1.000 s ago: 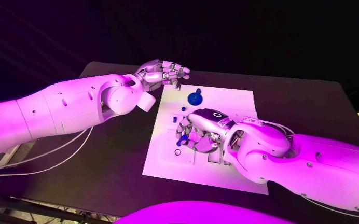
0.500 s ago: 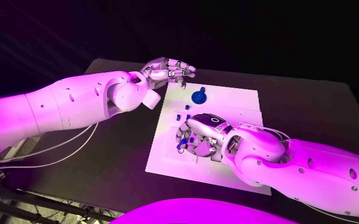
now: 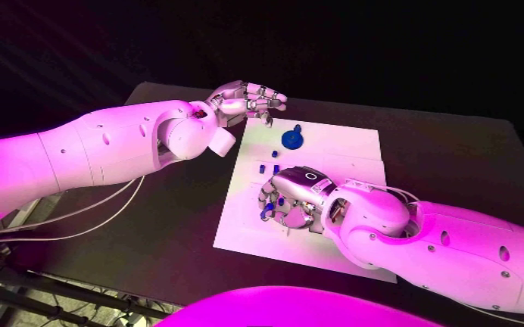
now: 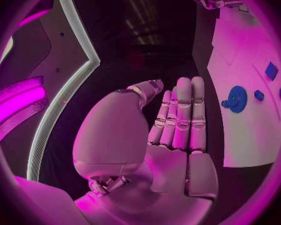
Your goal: Assemble the parts on the task board
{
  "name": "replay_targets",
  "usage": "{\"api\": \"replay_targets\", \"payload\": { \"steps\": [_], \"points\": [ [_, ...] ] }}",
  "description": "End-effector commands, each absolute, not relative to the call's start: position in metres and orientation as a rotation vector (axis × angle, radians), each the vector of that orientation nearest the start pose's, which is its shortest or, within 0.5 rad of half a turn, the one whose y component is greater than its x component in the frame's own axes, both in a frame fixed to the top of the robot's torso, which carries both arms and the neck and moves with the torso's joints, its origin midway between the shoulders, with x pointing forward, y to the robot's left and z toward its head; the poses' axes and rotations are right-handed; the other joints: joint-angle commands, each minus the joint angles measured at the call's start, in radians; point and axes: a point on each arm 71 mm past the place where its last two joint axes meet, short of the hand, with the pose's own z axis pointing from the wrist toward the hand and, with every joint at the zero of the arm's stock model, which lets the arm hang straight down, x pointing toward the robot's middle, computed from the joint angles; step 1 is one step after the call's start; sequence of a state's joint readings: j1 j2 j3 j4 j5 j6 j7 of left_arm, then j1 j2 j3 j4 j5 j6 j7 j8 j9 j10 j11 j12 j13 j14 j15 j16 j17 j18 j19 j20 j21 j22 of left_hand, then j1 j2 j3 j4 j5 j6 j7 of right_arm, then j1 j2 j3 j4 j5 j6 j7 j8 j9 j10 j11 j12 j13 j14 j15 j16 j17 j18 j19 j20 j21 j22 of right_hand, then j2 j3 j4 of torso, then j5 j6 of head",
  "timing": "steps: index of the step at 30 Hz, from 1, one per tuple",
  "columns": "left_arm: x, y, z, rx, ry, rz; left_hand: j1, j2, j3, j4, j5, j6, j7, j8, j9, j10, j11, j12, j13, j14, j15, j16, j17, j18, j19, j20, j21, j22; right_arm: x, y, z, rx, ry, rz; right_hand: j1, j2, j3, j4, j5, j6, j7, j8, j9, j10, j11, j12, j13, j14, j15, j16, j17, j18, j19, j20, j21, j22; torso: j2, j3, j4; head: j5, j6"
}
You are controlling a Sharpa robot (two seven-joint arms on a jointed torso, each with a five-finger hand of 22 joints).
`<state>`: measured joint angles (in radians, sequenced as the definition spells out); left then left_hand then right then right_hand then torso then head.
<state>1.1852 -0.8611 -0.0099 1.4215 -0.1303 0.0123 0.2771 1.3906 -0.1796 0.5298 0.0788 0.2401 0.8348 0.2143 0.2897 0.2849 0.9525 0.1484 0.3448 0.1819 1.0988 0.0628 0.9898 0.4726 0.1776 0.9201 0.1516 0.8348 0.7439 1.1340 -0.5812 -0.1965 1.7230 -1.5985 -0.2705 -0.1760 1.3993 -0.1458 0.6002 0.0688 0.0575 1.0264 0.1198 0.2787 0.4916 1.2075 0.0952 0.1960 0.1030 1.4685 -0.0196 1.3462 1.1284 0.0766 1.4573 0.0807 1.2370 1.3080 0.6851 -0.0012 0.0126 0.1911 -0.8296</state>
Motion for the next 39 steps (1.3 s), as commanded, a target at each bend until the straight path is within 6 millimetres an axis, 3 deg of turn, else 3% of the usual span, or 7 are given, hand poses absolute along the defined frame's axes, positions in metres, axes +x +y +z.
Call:
{"api": "replay_targets", "payload": {
  "steps": [1, 26, 32, 33, 39],
  "points": [
    [0.4980, 0.2282, -0.1849, -0.967, 1.670, -1.662, 0.009, 0.001, 0.001, -0.007, 0.000, -0.005, 0.006, 0.004, -0.001, -0.008, -0.001, 0.006, 0.001, -0.004, 0.000, -0.007, -0.001, 0.007, 0.005, 0.003, -0.007, -0.001, 0.3665, -0.0258, -0.2405, -0.608, 1.782, 0.953, 0.007, 0.015, 0.017, -0.025, 0.007, 0.000, 0.010, 0.004, 0.001, 0.048, -0.040, 0.004, 0.002, 0.021, -0.003, 0.003, -0.001, -0.016, 0.001, -0.001, -0.005, 0.183, 0.000, 0.0000, 0.0000, 0.002, -0.002],
    [0.4978, 0.2285, -0.1849, -0.966, 1.672, -1.661, 0.009, 0.002, -0.001, -0.007, -0.001, -0.006, 0.007, 0.006, -0.001, -0.010, -0.001, 0.009, 0.001, -0.005, 0.000, -0.007, -0.001, 0.006, 0.005, 0.003, -0.007, -0.002, 0.3657, -0.0201, -0.2476, -0.641, 1.800, 0.911, -0.008, 0.008, 0.014, -0.028, 0.008, -0.006, 0.012, 0.002, 0.005, 0.044, -0.038, -0.005, 0.004, 0.019, 0.000, -0.001, -0.008, -0.013, -0.005, 0.002, -0.020, 0.179, 0.000, 0.0012, -0.0008, 0.004, -0.006],
    [0.4978, 0.2283, -0.1850, -0.966, 1.673, -1.662, 0.009, 0.002, -0.001, -0.007, -0.001, -0.006, 0.007, 0.006, -0.001, -0.010, -0.001, 0.009, 0.001, -0.005, 0.000, -0.007, -0.001, 0.006, 0.005, 0.003, -0.007, -0.002, 0.3649, -0.0183, -0.2474, -0.632, 1.786, 0.930, -0.044, -0.027, 0.013, -0.032, 0.013, -0.062, 0.021, -0.037, -0.011, 0.005, -0.025, -0.034, 0.007, 0.017, 0.010, -0.002, -0.013, -0.010, -0.014, 0.010, -0.041, 0.173, 0.000, 0.0008, -0.0007, 0.003, -0.006],
    [0.4978, 0.2282, -0.1850, -0.966, 1.674, -1.662, 0.009, 0.002, -0.001, -0.007, -0.001, -0.006, 0.007, 0.006, -0.001, -0.010, -0.001, 0.009, 0.001, -0.005, 0.000, -0.007, -0.001, 0.006, 0.005, 0.003, -0.007, -0.002, 0.3651, -0.0184, -0.2474, -0.629, 1.784, 0.932, -0.051, -0.036, 0.017, -0.033, 0.018, -0.075, 0.025, -0.046, -0.015, -0.027, -0.017, -0.051, 0.003, 0.012, 0.017, -0.009, -0.027, -0.006, -0.023, 0.014, -0.064, 0.168, 0.000, 0.0006, -0.0007, 0.003, -0.006],
    [0.4976, 0.2278, -0.1852, -0.966, 1.680, -1.664, 0.008, 0.002, -0.002, -0.007, -0.001, -0.007, 0.007, 0.007, -0.001, -0.011, -0.001, 0.010, 0.002, -0.005, 0.000, -0.007, -0.002, 0.006, 0.005, 0.003, -0.008, -0.002, 0.3660, -0.0197, -0.2469, -0.612, 1.771, 0.940, -0.074, -0.065, 0.012, -0.032, 0.023, -0.107, 0.030, -0.064, -0.022, -0.076, -0.005, -0.065, -0.001, 0.010, 0.027, -0.009, -0.028, -0.001, -0.036, 0.025, -0.097, 0.160, -0.001, 0.0007, -0.0009, 0.001, -0.006]
  ]
}}
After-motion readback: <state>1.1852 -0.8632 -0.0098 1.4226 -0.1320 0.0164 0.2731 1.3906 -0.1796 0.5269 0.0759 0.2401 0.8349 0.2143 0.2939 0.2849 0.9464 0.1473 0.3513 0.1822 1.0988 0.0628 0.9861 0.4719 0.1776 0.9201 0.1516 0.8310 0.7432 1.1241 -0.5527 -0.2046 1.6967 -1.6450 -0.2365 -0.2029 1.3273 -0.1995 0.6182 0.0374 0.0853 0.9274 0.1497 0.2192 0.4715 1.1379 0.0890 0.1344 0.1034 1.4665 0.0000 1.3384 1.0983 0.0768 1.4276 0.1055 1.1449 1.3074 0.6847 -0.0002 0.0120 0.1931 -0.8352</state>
